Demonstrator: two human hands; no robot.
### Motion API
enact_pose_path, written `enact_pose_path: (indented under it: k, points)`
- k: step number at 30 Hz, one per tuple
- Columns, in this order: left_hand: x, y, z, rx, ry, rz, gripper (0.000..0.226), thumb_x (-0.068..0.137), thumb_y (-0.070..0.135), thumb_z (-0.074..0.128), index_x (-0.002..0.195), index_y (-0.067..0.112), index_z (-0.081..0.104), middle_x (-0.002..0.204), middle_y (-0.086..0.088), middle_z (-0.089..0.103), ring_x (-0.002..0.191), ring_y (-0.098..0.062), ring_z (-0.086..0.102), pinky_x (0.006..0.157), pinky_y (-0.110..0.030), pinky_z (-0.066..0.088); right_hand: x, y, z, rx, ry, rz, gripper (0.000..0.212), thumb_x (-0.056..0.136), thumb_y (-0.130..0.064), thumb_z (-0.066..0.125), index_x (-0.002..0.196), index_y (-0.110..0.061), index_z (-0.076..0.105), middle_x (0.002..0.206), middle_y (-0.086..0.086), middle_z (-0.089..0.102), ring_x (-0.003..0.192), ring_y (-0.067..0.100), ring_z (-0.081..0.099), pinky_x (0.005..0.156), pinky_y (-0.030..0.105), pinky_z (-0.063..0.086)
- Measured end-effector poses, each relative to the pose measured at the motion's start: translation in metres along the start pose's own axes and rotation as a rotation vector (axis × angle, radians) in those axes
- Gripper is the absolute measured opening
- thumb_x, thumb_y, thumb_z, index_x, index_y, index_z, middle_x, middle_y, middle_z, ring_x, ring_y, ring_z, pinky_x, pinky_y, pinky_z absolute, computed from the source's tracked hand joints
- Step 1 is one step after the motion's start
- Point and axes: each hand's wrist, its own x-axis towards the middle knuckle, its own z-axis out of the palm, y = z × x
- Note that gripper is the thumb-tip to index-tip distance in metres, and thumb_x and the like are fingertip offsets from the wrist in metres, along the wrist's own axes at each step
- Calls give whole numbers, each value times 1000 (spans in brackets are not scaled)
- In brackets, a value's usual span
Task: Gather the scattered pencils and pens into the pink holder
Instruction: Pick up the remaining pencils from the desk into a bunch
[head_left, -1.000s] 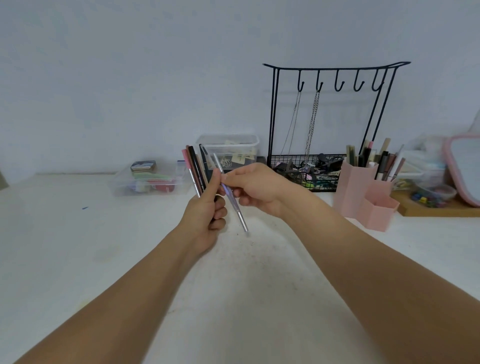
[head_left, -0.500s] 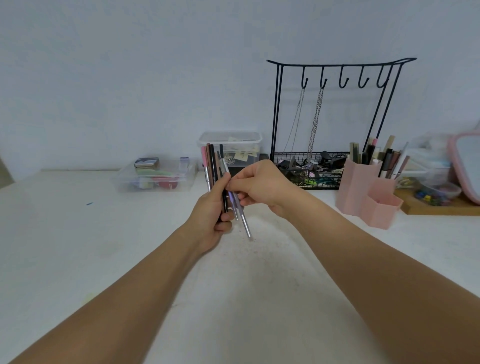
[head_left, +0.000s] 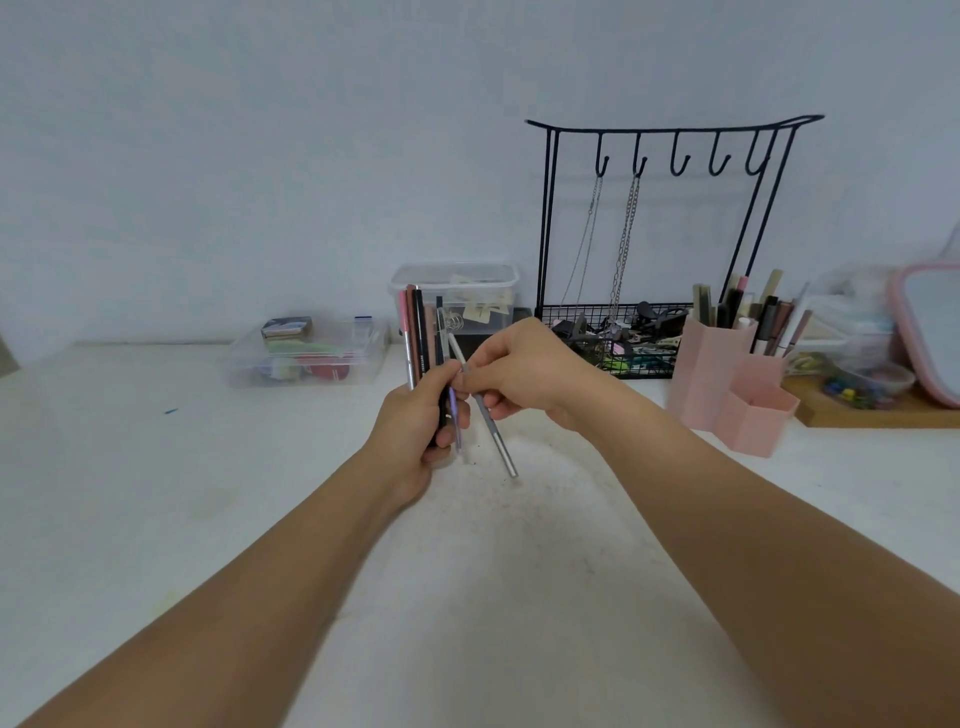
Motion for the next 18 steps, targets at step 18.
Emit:
enact_pose_path:
  k: [18]
  points:
    - [-18, 8, 6, -21, -103, -125, 20, 101, 30, 58, 89, 14, 62, 61, -2, 65, 55, -15, 68, 46, -26, 53, -5, -20, -19, 289, 31, -155, 39, 92, 1, 67, 127, -12, 56, 77, 16, 67, 53, 16, 61, 56, 29, 58]
